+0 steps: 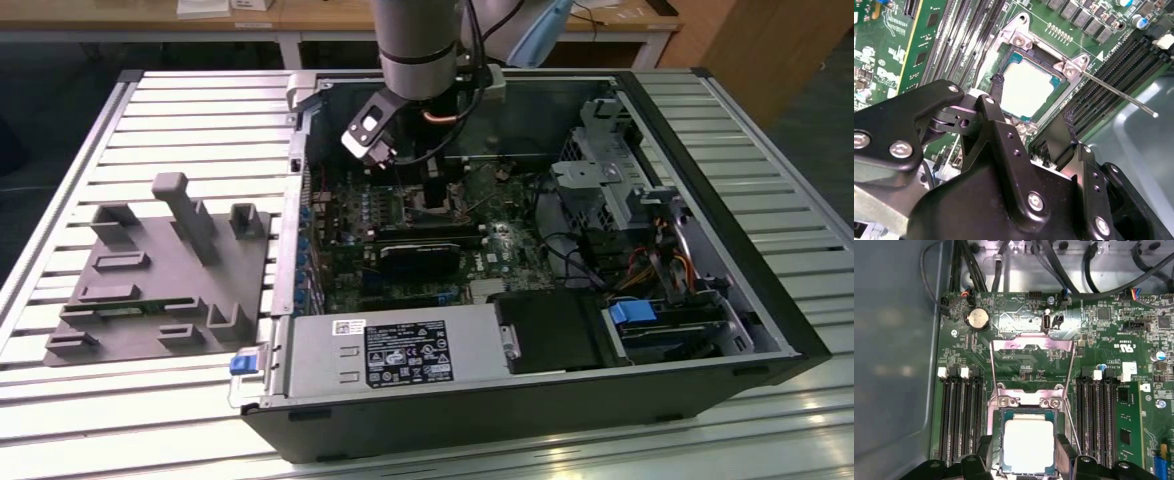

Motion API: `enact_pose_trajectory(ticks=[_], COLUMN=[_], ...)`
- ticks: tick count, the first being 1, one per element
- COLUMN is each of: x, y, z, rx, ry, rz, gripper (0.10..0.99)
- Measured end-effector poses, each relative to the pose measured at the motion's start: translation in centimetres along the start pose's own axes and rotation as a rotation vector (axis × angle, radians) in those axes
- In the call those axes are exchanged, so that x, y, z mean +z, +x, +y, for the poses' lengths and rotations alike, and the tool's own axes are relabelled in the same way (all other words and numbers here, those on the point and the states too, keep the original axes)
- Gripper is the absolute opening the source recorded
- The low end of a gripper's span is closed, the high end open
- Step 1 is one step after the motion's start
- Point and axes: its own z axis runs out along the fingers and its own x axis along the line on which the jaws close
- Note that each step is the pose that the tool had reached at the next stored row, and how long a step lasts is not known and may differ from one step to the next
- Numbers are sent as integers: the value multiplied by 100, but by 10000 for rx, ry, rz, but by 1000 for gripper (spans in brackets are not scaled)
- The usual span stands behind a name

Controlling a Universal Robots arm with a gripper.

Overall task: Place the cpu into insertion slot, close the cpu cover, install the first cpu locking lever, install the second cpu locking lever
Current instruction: 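Place the cpu into insertion slot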

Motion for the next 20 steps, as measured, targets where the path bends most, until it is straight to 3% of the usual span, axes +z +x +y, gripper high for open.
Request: enact_pose_trajectory(ticks=[10, 11, 12, 14, 15, 17, 18, 20], x=[-2, -2, -2, -2, -2, -2, -3, -2], y=[0, 0, 0, 0, 0, 0, 0, 0], z=[0, 1, 1, 1, 0, 0, 1, 0], rx=[0, -1, -1, -1, -1, -1, -1, -1], ry=[0, 0, 0, 0, 0, 0, 0, 0], rz=[-1, -1, -1, -1, -2, -2, -2, -2], gripper=[600, 533, 533, 412, 412, 298, 298, 180])
